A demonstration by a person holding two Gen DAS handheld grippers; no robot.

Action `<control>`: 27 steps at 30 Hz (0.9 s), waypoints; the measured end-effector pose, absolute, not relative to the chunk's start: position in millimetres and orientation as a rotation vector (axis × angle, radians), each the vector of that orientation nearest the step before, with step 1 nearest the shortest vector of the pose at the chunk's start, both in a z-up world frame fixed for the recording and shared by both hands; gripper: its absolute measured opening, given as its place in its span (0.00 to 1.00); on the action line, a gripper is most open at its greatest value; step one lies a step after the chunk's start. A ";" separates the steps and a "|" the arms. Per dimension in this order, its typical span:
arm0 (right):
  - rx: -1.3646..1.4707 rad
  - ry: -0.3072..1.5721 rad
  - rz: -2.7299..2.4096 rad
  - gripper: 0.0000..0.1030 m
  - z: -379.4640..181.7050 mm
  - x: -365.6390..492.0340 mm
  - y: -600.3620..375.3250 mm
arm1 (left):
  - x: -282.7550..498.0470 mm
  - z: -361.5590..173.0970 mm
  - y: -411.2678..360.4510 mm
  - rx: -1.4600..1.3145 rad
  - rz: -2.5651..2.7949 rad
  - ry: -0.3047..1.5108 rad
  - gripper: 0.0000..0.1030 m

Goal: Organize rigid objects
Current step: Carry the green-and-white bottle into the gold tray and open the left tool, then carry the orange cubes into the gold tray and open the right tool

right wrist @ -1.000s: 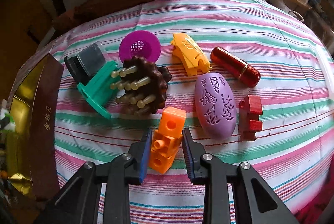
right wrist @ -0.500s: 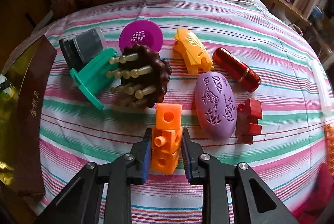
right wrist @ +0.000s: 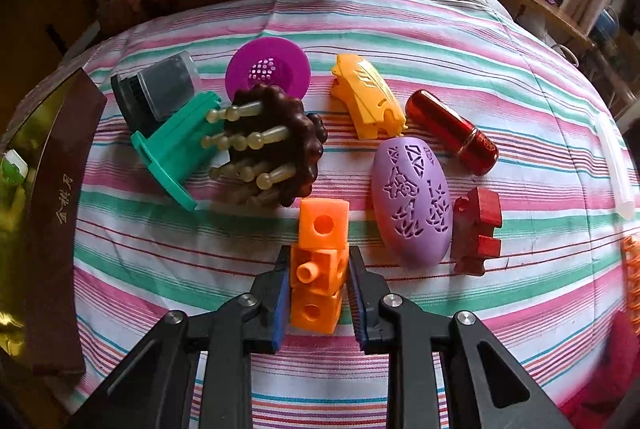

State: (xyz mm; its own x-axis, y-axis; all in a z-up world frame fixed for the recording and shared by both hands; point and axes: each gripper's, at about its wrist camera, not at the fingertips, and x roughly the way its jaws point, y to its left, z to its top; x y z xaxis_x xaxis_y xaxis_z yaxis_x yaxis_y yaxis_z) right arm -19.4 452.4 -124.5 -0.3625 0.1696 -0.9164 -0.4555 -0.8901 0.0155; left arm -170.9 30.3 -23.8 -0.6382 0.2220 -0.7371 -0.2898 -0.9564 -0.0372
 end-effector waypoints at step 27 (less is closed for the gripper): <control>-1.600 0.127 2.505 0.24 -111.1 -22.9 372.1 | -45.8 -15.1 15.5 -1.069 2.667 0.033 0.70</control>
